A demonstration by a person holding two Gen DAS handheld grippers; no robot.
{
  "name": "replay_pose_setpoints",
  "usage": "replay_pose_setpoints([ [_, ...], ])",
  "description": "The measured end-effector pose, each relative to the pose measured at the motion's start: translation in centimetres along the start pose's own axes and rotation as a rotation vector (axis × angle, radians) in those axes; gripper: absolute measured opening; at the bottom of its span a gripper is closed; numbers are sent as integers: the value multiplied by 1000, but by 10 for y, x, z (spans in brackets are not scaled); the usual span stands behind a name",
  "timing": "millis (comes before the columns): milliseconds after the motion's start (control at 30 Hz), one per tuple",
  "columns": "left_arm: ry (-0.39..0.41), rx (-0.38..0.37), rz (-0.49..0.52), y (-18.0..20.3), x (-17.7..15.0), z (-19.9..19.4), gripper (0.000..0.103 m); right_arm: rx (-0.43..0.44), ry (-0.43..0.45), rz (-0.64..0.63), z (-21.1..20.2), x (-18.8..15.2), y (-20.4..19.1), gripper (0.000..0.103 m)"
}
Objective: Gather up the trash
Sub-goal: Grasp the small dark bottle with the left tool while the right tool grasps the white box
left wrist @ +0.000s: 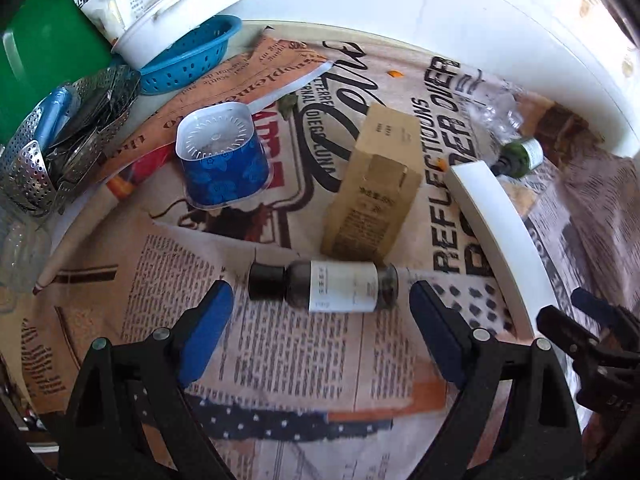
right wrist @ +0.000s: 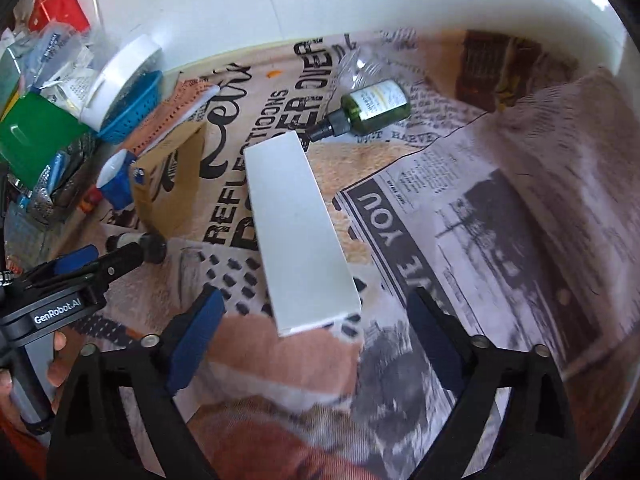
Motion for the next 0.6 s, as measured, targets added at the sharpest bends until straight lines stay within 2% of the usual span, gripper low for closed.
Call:
replay_pose_setpoints([
  [167, 27, 3, 26, 8, 2, 1, 76, 18, -17, -22, 16, 3, -3, 74],
  [367, 59, 29, 69, 12, 6, 2, 76, 0, -11, -66, 21, -2, -11, 64],
  [433, 75, 33, 79, 13, 7, 3, 76, -27, -4, -84, 22, -3, -11, 53],
  [500, 88, 37, 83, 14, 9, 3, 75, -43, 1, -100, 23, -4, -13, 50],
  [533, 94, 36, 88, 15, 9, 3, 71, -43, 3, -98, 22, -5, -13, 50],
  [567, 93, 15, 98, 19, 9, 1, 57, -39, 3, -96, 22, -6, -14, 49],
  [600, 91, 3, 105, 22, 8, -1, 55, -32, 1, -96, 21, -7, -16, 48],
])
Point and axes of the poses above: each gripper's, at about its wrist camera, not at the fingertips, and z roughly the way its jaws point, y to its right, x to its top, the point moved 8 cm from there along z, roughly the way its jaws point, and after that the axes turned 1 degree about x, right-handed, at the moved point
